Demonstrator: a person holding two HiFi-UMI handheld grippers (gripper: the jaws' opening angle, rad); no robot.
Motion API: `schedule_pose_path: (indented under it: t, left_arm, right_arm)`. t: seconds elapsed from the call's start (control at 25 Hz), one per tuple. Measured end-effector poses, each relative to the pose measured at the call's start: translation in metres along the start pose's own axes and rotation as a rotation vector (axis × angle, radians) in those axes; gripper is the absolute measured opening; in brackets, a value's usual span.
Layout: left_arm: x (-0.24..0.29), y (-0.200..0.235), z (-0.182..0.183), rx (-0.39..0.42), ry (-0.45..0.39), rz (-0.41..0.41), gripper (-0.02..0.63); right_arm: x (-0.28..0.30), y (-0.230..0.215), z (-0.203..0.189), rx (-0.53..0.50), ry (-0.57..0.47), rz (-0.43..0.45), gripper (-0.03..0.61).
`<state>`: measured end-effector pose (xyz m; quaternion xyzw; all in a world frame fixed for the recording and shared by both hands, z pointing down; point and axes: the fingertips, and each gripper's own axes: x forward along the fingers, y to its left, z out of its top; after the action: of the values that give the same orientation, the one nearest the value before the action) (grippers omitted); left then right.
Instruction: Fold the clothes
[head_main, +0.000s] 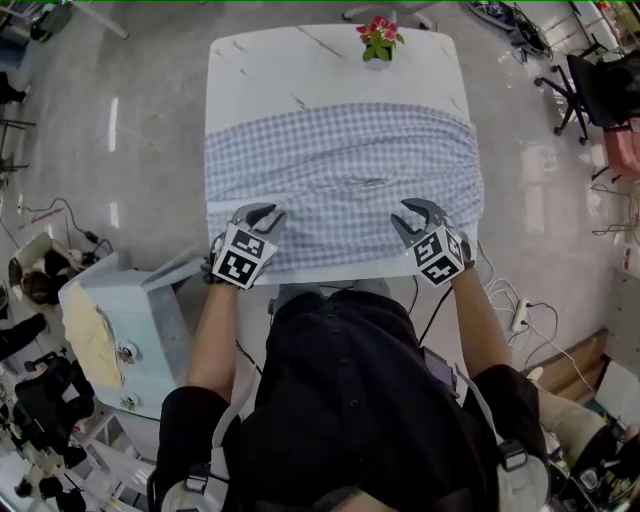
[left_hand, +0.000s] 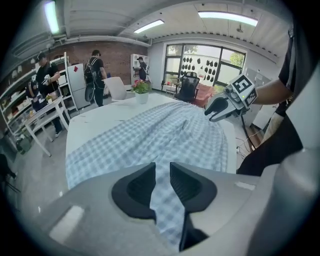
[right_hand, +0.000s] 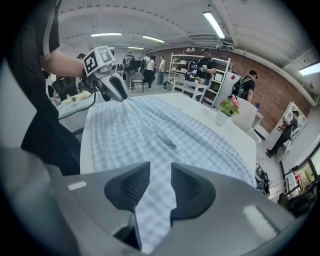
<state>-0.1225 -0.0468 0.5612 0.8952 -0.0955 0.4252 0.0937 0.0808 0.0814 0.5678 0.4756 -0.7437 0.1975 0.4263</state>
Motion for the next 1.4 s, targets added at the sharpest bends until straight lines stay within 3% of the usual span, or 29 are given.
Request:
schedule_pose_path:
  t: [0.28,0.6,0.92,1.12,1.4]
  left_arm:
    - [0.013,-0.072,0.014,-0.048,-0.01,0.038,0.095]
    - [0.042,-0.139,0.019,0.002,0.068,0.046,0.095]
    - [0.074,-0.174,0.03,0.007,0.082,-0.037,0.095]
    - [0.078,-0.181,0.037,-0.004,0.096,-0.04,0.095]
    - [0.075,-0.18,0.014,-0.02,0.132,-0.013,0.097]
  right_arm:
    - [-0.068,-0.051,-0.121,-0.028,0.07,-0.04,0.133]
    - [-0.098,-0.096,-0.205,-0.108,0.132,-0.066,0.133]
    - [-0.092,-0.108,-0.24,-0.299,0.174,-0.098,0.133]
    - [-0.076,-0.113,-0.255,-0.471,0.203,-0.118,0.161]
    - [-0.062,-0.12,-0.258,-0.54,0.169,-0.154,0.204]
